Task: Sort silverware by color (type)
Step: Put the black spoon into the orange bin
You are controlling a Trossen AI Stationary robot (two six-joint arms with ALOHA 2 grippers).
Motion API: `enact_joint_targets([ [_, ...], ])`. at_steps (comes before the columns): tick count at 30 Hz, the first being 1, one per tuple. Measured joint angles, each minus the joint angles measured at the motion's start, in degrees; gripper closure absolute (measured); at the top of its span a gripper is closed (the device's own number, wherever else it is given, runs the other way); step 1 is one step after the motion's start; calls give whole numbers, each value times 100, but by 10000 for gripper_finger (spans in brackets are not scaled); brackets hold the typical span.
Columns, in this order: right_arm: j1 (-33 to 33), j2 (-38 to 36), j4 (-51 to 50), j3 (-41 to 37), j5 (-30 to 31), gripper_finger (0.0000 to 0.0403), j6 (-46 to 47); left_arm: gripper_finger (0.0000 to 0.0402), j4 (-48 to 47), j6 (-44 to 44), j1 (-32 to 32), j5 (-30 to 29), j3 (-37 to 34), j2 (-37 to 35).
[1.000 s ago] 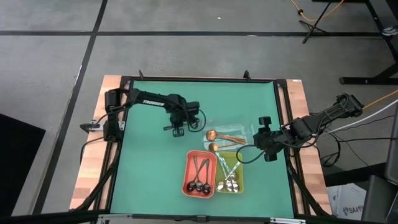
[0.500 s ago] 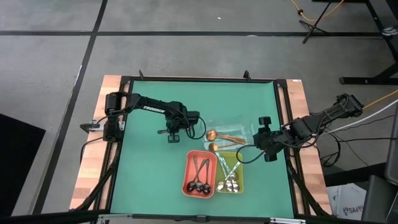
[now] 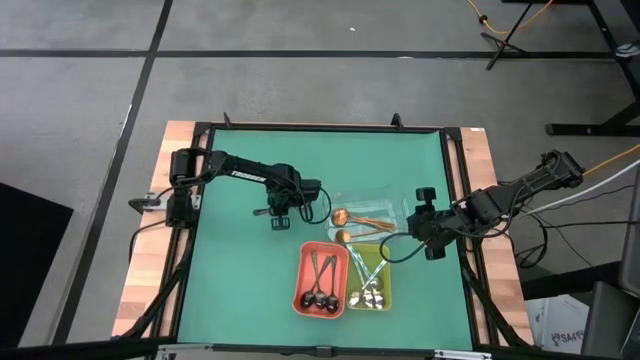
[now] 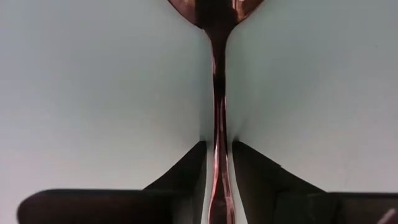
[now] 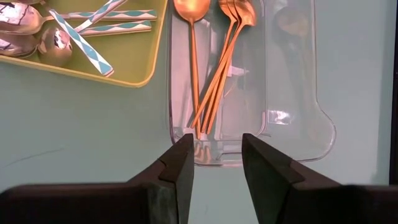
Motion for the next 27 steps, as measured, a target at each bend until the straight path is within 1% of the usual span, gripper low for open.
enact_joint_targets([
  [10, 0, 0, 0, 0, -1, 278, 0, 344, -16, -62, -4, 15, 4, -37],
  [16, 0, 0, 0, 0, 1, 278, -1, 348, 117, -164, -4, -93, 4, -329],
  [22, 0, 0, 0, 0, 1, 278, 0, 349, 375, -164, -4, -151, 7, -389],
  [27, 0, 0, 0, 0, 0, 278, -1, 349, 858, -162, -4, -155, 9, -389],
])
